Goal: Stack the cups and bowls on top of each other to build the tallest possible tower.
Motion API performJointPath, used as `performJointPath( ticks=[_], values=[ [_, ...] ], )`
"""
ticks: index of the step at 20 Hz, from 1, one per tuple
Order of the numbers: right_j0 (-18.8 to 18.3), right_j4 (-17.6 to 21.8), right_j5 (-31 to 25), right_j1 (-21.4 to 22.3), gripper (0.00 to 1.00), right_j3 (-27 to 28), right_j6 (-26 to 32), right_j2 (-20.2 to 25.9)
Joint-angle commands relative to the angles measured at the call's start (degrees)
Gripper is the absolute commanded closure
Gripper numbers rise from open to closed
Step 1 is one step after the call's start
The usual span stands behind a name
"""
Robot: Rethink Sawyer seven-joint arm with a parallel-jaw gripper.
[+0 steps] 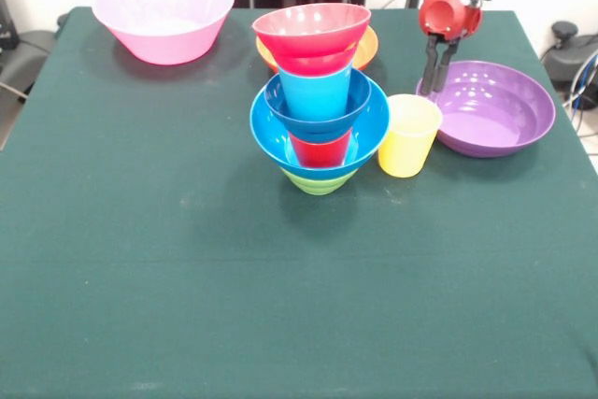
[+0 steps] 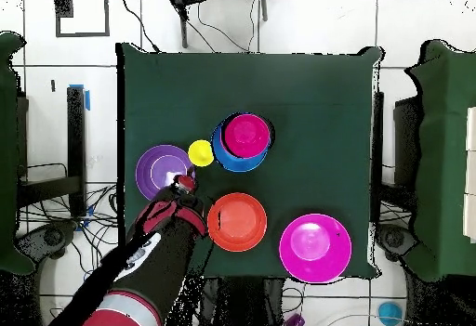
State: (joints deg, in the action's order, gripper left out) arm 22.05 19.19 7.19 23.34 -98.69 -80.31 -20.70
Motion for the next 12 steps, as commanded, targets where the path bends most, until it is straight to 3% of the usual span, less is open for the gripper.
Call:
performJointPath(
  ticks=[1, 12],
  values=[
    [-1.51, 2.06, -1.37, -0.99, 0.00, 4.95, -5.37, 5.42],
    [-1.39, 1.92, -1.89, -2.00, 0.00, 6.69, -5.29, 4.54]
  ],
)
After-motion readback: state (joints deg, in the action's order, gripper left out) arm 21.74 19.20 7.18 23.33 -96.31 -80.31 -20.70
